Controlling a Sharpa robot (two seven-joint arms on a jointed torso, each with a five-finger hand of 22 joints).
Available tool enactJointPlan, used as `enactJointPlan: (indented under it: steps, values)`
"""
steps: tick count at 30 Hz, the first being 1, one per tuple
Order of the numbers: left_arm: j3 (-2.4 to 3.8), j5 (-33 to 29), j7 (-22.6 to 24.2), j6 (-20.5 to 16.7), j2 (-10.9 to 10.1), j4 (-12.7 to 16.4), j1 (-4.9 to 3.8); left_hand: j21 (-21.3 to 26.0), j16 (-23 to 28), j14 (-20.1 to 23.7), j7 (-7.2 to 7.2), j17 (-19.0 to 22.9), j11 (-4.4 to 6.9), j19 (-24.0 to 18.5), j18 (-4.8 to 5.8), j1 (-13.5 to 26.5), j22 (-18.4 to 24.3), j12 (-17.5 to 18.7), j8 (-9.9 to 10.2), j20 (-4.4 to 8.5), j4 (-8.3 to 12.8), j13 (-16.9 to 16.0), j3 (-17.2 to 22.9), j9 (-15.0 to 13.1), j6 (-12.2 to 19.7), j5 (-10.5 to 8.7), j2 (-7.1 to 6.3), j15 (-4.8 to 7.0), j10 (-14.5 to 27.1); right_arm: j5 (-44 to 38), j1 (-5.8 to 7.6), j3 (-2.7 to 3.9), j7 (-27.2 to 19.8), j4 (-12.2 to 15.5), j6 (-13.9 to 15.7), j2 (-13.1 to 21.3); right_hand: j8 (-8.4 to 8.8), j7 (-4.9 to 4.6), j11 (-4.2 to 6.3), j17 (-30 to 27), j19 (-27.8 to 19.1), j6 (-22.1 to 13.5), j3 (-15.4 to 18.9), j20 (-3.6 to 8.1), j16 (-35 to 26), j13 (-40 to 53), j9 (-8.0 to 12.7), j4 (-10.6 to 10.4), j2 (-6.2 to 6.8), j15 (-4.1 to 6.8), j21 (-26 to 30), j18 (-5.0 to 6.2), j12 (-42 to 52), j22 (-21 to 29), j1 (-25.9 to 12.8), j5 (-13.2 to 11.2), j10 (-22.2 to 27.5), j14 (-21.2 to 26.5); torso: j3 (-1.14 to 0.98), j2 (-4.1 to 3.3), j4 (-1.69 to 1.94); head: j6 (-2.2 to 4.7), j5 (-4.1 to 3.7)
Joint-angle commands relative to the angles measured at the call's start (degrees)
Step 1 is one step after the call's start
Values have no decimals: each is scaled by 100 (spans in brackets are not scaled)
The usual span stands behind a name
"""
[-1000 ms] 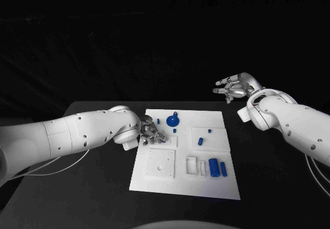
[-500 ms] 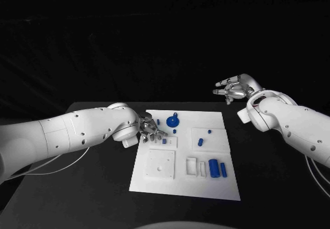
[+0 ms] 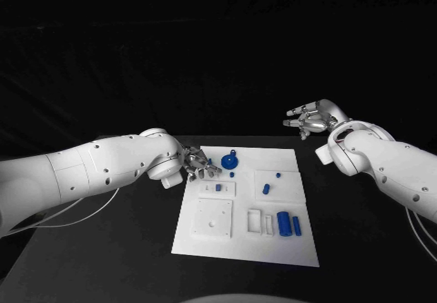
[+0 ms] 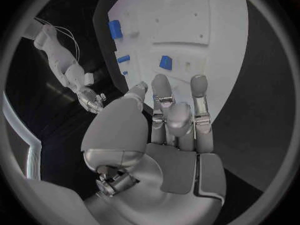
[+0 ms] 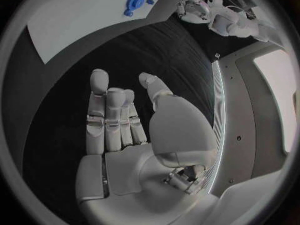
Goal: Assemble the parts on the task board
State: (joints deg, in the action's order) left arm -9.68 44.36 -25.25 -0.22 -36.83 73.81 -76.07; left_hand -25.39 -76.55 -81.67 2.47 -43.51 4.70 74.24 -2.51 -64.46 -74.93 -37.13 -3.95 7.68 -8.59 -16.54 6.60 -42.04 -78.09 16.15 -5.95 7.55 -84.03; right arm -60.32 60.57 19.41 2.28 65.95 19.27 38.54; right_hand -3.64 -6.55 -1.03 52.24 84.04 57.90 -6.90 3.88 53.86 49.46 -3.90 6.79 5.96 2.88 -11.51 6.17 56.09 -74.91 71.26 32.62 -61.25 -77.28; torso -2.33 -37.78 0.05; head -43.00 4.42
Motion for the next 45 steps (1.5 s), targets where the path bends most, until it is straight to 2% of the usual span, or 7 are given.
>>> enactJointPlan:
  steps: [1,2,5,21,29,35,45]
  values:
    - [7,-10,61,23,-8,41,-13,41,51,22,-46,65,-6,9,82,13,-89,75,26,13,-19,19,18,166,91,0,-10,17,-277,10,-5,2,-31,5,-53,5,5,-17,40,2,157,1,5,40,-10,-4,7,-1,-8,36,27,101,7,-72,-40,18,4,-13,-1,0,4,1,4]
    - [5,27,62,30,-13,53,-14,50,62,20,-60,80,-9,7,86,5,-87,103,29,18,-70,24,39,394,75,-8,-37,14,-276,11,-5,2,-31,5,-53,6,5,-17,40,2,157,1,5,40,-10,-4,7,-1,-8,36,27,101,7,-72,-40,18,4,-13,-2,1,5,4,4]
    - [-6,145,66,48,-23,91,-15,73,91,50,-77,132,-21,-1,97,-12,-88,136,19,18,-167,24,33,673,74,-70,-118,8,-276,12,-10,2,-31,5,-54,7,5,-17,40,2,157,1,5,40,-10,-4,7,-1,-8,36,27,101,7,-72,-40,18,4,-13,0,1,3,3,3]
    - [-163,1212,-50,47,-10,246,-1,315,534,217,-187,801,-94,-19,169,64,-53,620,20,48,-718,-133,-25,1003,285,-300,-431,-15,-268,16,-35,2,-29,14,-48,21,5,-18,40,-2,158,-7,20,40,-16,-5,7,-7,-9,35,27,101,8,-72,-46,21,2,-13,0,-2,-2,-12,2]
    - [-246,1317,-122,122,30,239,16,464,711,284,-226,1053,-120,8,208,170,-74,922,20,65,-754,-425,-50,1121,401,-432,-485,-15,-262,17,-40,2,-30,16,-46,21,5,-18,40,-2,158,-7,20,40,-16,-5,7,-7,-9,35,27,101,8,-72,-46,21,2,-13,1,-3,-8,-22,-3]
    - [-279,1257,-138,171,95,188,37,518,738,314,-247,1125,-134,21,220,340,-83,1065,20,69,-785,-619,-62,1158,468,-776,-557,-17,-258,18,-45,2,-33,17,-46,20,5,-18,40,-2,158,-7,20,40,-16,-5,7,-7,-9,35,27,101,8,-72,-46,21,2,-13,-2,-2,-6,-33,-10]
    - [-306,1173,-169,249,205,78,87,546,737,328,-257,1144,-143,32,223,419,-91,1176,17,67,-791,-742,-59,1151,510,-932,-571,-22,-258,21,-49,2,-33,20,-51,19,5,-18,40,-2,158,-7,20,40,-16,-5,7,-7,-9,35,27,101,8,-72,-46,21,2,-13,3,-4,-3,-38,-23]
